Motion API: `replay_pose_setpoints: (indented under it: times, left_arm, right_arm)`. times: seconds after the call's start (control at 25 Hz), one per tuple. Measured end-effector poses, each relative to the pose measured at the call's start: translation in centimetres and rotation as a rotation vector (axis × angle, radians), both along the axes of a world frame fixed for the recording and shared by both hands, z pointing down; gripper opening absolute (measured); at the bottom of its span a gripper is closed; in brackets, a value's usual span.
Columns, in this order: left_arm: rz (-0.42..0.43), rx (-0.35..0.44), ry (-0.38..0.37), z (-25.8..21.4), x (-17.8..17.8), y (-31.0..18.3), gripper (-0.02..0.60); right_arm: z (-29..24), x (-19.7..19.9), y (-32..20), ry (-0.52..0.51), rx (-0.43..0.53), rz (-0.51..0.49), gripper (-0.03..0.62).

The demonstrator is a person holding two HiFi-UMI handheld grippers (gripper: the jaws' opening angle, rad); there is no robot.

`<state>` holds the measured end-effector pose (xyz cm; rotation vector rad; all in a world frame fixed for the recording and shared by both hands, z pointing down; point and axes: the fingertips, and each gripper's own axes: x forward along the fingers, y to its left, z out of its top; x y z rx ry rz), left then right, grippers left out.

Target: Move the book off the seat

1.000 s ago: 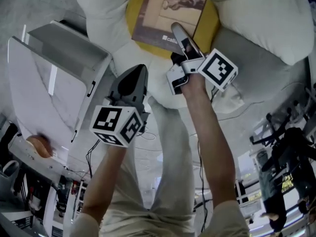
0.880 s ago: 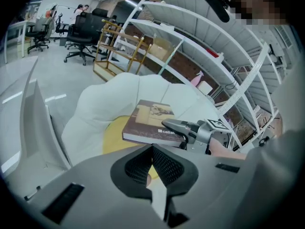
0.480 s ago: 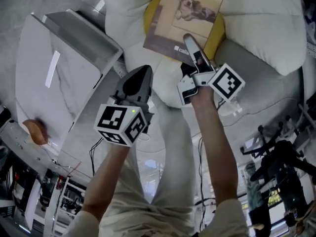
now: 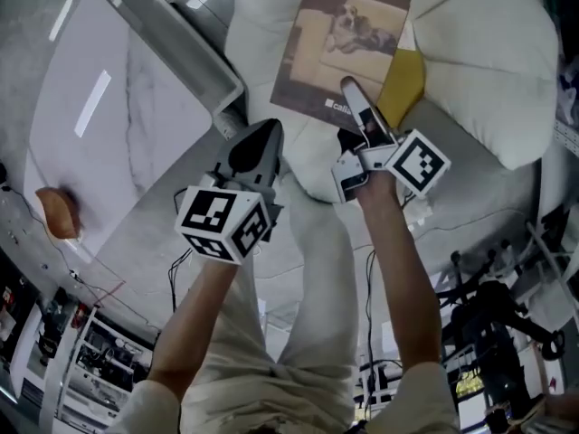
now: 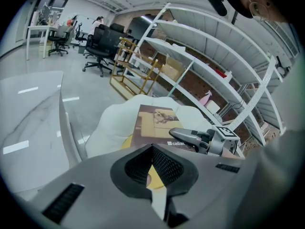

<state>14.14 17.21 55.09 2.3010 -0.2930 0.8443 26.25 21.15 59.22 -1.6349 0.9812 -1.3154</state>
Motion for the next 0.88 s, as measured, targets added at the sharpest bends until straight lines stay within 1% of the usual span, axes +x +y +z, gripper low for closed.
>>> replay_pose_setpoints:
  times: [0.08, 0.24, 0.4, 0.68, 0.88]
  left_arm:
    - [-0.017, 0.0, 0.0, -0.4, -0.1, -0.3, 0.009]
    - [-0.059, 0.001, 0.001, -1.3, -0.9, -2.2, 0.009]
    - [-0.087, 0.001, 0.005, -1.9, -1.7, -3.9, 0.009]
    - [-0.132, 0.008, 0.016, -2.9, -3.8, -7.8, 0.009]
    - [-0.16, 0.013, 0.012, -3.1, -4.8, -9.7, 0.009]
  right_arm:
    - [-0.7, 0.0, -0.7, 0.005, 0.005, -0.027, 0.137]
    - [-2.2, -0.4, -3.6, 0.016, 0.018, -0.08, 0.137]
    - [-3.1, -1.0, -6.1, 0.015, 0.025, -0.109, 0.137]
    - [-4.3, -3.5, -10.7, 0.026, 0.034, -0.164, 0.137]
    - [-4.5, -5.0, -12.7, 0.04, 0.025, -0.225, 0.137]
